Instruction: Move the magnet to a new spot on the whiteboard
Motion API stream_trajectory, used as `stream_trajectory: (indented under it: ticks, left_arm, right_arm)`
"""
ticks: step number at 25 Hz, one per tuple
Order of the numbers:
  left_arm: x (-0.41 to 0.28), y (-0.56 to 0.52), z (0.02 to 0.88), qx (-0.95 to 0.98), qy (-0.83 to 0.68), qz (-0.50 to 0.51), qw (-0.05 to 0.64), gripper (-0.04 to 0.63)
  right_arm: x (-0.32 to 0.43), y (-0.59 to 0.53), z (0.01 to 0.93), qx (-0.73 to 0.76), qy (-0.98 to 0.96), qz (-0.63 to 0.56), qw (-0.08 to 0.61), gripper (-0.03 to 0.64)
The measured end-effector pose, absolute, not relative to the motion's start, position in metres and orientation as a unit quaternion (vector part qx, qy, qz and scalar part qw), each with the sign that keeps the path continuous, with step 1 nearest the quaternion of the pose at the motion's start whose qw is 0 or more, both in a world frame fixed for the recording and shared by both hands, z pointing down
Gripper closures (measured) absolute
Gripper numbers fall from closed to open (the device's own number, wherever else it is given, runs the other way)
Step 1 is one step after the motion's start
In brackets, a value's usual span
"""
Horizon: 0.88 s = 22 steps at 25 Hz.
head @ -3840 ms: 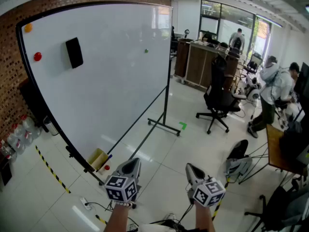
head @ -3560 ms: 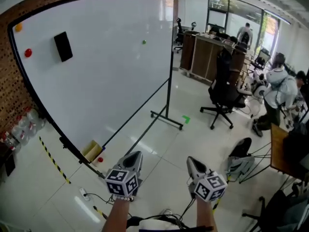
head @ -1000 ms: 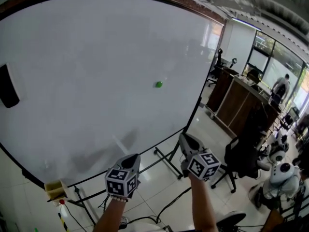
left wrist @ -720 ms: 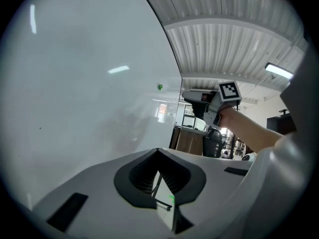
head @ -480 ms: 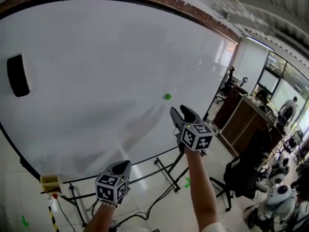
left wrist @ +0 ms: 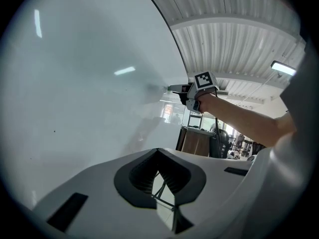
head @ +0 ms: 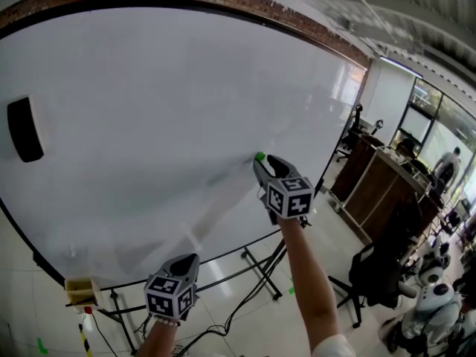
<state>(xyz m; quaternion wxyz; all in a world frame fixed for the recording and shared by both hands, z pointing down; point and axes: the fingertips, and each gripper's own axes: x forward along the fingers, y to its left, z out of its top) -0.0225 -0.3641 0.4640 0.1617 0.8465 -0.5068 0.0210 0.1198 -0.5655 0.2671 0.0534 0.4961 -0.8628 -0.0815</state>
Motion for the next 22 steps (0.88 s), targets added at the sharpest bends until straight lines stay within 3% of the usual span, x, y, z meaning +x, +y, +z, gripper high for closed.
stream_trajectory:
  ticks: [22]
  left_arm:
    - [-0.035, -0.355, 0.469, 0.840, -0.516, 0.018, 0.168, 0.598]
  right_arm:
    - [0.116, -0.572, 0.265, 0.481, -0.873, -0.068, 0.051, 0.478]
